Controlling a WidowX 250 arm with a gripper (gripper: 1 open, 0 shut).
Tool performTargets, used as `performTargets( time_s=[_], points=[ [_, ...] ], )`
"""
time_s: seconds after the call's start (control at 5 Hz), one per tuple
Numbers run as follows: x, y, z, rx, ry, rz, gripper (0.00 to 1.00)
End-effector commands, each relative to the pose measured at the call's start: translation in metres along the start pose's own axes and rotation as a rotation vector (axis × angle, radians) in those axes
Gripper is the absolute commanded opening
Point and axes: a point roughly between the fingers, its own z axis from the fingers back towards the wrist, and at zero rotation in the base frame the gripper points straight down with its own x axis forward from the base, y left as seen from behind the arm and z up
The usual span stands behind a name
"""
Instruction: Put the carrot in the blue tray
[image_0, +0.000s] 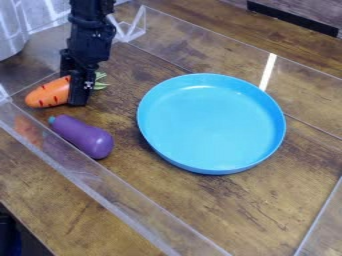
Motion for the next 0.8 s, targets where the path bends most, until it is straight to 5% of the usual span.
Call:
performTargets(
  time_s=[0.0,0.6],
  points=[
    [0.0091,-0.0017,0.0182,0.044,-0.02,-0.038,0.0],
    [0.0117,-0.0016,0.0215,0.057,-0.01,-0.046,0.0]
  ],
)
